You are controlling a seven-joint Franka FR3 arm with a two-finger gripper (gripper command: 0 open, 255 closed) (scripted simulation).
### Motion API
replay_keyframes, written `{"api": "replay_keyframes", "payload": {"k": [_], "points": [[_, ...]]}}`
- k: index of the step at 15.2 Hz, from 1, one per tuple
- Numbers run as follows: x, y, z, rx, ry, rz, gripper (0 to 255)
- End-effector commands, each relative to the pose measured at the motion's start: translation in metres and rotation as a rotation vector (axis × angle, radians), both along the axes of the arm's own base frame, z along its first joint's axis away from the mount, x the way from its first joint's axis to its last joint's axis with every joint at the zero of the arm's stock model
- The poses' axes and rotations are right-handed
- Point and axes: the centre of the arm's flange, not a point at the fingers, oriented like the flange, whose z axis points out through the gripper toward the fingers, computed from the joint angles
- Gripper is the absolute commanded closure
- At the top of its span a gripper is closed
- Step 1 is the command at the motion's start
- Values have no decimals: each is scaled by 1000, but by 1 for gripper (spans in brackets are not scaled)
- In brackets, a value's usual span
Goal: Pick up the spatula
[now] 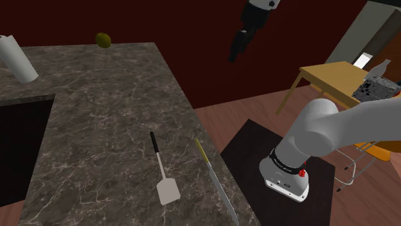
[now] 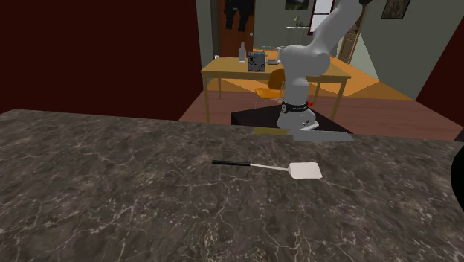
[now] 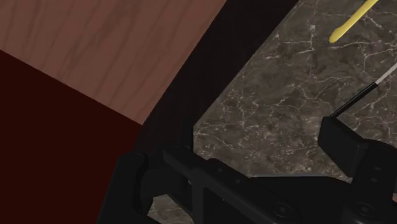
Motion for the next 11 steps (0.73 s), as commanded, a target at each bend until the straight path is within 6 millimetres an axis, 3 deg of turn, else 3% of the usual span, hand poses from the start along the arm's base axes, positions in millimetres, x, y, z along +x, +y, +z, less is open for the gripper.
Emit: {"api": "replay_keyframes", "payload": {"k": [1,11], "points": [[0,0,0,0,0,0,0],[-3,106,-81,15,29,-191,0]]}}
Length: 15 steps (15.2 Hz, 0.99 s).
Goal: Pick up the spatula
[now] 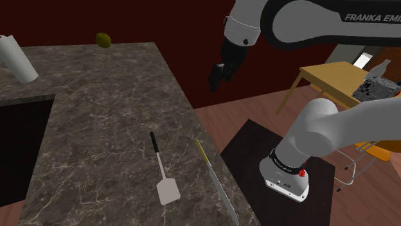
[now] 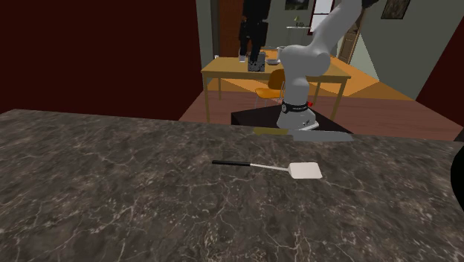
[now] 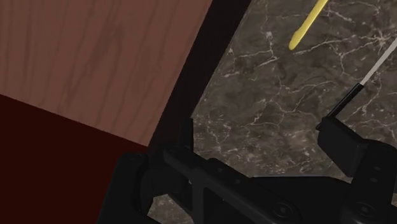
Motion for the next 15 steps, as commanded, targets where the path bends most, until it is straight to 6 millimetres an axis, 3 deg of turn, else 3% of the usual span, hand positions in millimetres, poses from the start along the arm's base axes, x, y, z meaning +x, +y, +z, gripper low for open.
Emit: {"api": "replay_keyframes", "payload": {"k": [1,15], "points": [[4,21,-15,4,5,-42,0],[33,168,-126,26,45,-309,0]]}}
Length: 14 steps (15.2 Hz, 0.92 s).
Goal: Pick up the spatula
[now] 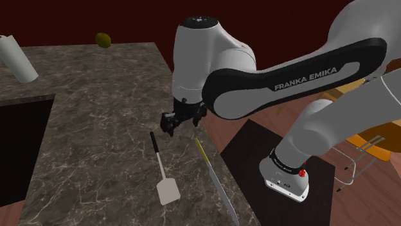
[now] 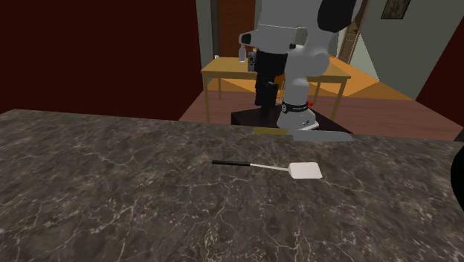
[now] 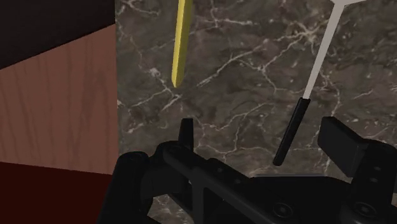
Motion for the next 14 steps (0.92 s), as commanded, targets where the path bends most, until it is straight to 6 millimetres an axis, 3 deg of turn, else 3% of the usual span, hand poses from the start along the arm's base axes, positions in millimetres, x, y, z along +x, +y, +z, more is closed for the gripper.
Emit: {"api": "replay_keyframes", "payload": {"k": [1,8,14], "points": [[4,20,-16,6,5,-42,0],[32,89,-70,16,25,-174,0],[32,89,-102,16,25,-174,0]]}}
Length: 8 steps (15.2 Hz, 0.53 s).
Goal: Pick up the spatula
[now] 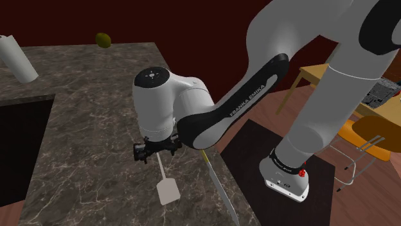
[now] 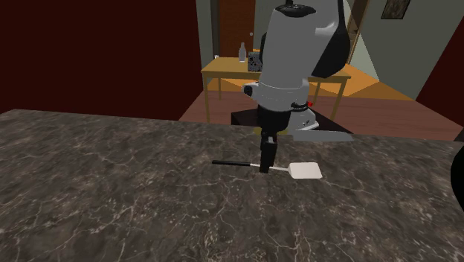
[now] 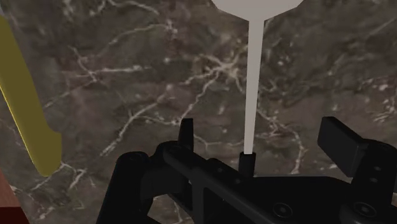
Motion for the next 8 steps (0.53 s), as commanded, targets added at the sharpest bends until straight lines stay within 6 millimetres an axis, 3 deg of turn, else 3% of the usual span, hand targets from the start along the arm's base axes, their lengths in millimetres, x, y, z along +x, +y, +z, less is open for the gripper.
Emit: {"api": "replay_keyframes", "payload": {"k": [1,3,4,8], "points": [[0,1,-10,0,-1,0,0],[0,1,-13,0,-1,0,0],[-1,1,-13,0,-1,0,255],[-1,1,-13,0,-1,0,255]]}}
